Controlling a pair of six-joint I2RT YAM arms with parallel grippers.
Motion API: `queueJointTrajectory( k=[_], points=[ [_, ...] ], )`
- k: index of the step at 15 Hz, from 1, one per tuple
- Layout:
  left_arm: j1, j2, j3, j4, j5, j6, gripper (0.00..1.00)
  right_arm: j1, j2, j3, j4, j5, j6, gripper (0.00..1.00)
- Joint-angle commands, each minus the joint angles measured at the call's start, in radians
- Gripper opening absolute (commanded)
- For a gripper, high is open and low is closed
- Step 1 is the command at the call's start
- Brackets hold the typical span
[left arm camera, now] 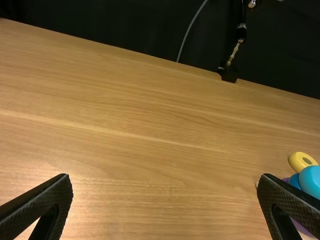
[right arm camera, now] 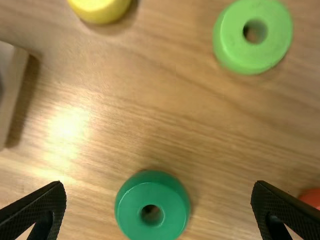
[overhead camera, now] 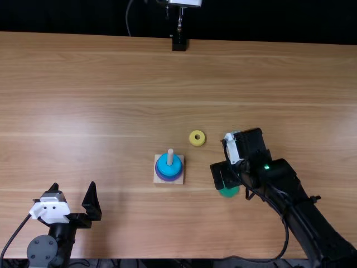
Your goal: Build the Hanoi tower: stack the rings onto the peg from bottom to top in this color order: purple, dark blue, light blue, dark green, light green, yellow, orange.
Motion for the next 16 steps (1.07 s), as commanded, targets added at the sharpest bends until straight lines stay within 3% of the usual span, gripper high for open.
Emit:
queueJointTrajectory(
  k=[1, 9, 14, 16],
  points=[
    [0.002, -0.012, -0.055, -0.019, 0.014, 0.004, 1.00, 0.009, 0.018, -0.006, 0.002, -0.004, 0.009, 1.00],
    [0.002, -0.012, -0.055, -0.019, 0.014, 0.004, 1.00, 0.011, 0.041, -0.009, -0.070, -0.002, 0.009, 1.00],
    [0.002, -0.012, -0.055, -0.019, 0.012, 0.004, 1.00, 0.066, 0.043, -0.009, -0.113, -0.001, 0.011, 1.00],
    [0.002, -0.012, -0.055, -0.019, 0.014, 0.004, 1.00, 0.086, 0.044, -0.012, -0.118, 0.001, 0.035, 1.00]
  ],
)
